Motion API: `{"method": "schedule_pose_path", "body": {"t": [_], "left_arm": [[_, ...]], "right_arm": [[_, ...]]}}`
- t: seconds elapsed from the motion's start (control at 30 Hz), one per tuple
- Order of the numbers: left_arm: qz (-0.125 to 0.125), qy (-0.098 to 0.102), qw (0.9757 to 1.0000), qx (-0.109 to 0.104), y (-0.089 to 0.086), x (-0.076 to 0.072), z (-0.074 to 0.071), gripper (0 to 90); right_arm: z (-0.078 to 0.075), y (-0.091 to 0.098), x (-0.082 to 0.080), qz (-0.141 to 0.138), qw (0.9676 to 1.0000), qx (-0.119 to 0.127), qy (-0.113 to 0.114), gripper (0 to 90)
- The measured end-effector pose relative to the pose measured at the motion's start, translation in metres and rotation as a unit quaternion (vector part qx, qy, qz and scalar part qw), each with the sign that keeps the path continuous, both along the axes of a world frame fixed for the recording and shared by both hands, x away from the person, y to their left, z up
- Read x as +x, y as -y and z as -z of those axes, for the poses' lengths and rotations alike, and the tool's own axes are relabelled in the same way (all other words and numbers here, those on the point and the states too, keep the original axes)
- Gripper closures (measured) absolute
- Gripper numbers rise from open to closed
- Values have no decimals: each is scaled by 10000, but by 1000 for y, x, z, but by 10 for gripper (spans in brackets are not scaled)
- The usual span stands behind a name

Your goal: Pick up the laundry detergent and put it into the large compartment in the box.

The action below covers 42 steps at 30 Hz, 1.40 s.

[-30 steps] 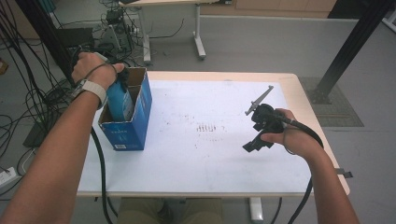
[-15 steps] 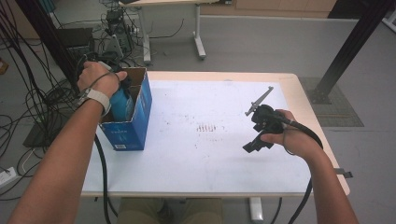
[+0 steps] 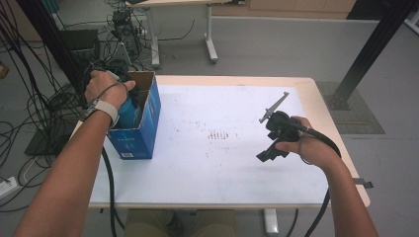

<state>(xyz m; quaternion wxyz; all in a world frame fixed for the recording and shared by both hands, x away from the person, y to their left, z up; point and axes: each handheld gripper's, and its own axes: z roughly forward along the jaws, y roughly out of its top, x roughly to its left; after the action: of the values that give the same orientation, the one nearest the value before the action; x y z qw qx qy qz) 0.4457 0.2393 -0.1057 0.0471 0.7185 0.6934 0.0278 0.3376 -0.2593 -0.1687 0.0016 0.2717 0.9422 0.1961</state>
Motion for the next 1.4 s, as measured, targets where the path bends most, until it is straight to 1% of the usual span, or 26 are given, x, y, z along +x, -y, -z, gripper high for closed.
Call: {"method": "schedule_pose_path", "body": {"t": [0.13, 0.2, 0.33, 0.5, 0.53, 0.6, 0.9, 0.93, 0.97, 1.03, 1.07, 1.13, 1.23, 1.4], "left_arm": [[39, -13, 10000, -11, 1, 1, 5, 378], [63, 36, 10000, 5, 2, 0, 7, 378], [69, 20, 10000, 34, 4, 1, 11, 378], [64, 46, 9999, 76, 6, 0, 15, 378], [90, 24, 9999, 60, 6, 1, 16, 378], [84, 51, 9999, 58, 5, 0, 18, 378], [123, -8, 9999, 87, 7, 3, 27, 378], [146, 4, 9999, 90, 7, 2, 28, 377], [150, 70, 9998, 102, 7, 1, 28, 377], [174, -22, 9998, 118, 8, 3, 30, 377], [162, -1, 9998, 117, 8, 3, 31, 377], [174, -28, 9998, 101, 8, 4, 32, 377], [177, -17, 9998, 81, 7, 3, 35, 377], [166, -92, 9998, 85, 6, 5, 41, 377]], "right_arm": [[0, 0, 0, 2, 10000, 2, 3, 84], [-1, -1, 0, -16, 10000, -19, 3, 84], [0, -1, 0, -3, 10000, -13, 2, 84], [0, -1, 0, -5, 10000, -7, 6, 85], [0, -1, 0, -5, 10000, 9, -6, 84], [0, 0, 0, -6, 10000, -5, 0, 85], [2, 1, 1, -7, 10000, 1, -12, 84], [2, 1, 2, -10, 10000, 1, -16, 85], [2, 1, 2, -18, 10000, 2, -14, 85], [3, 0, 2, -15, 10000, -1, -22, 85], [3, 0, 2, -17, 10000, -7, -25, 84], [3, 0, 2, 15, 10000, -3, -40, 85], [3, 0, 3, 7, 10000, -7, -47, 84], [4, 0, 2, 4, 10000, -4, -43, 84]]}}
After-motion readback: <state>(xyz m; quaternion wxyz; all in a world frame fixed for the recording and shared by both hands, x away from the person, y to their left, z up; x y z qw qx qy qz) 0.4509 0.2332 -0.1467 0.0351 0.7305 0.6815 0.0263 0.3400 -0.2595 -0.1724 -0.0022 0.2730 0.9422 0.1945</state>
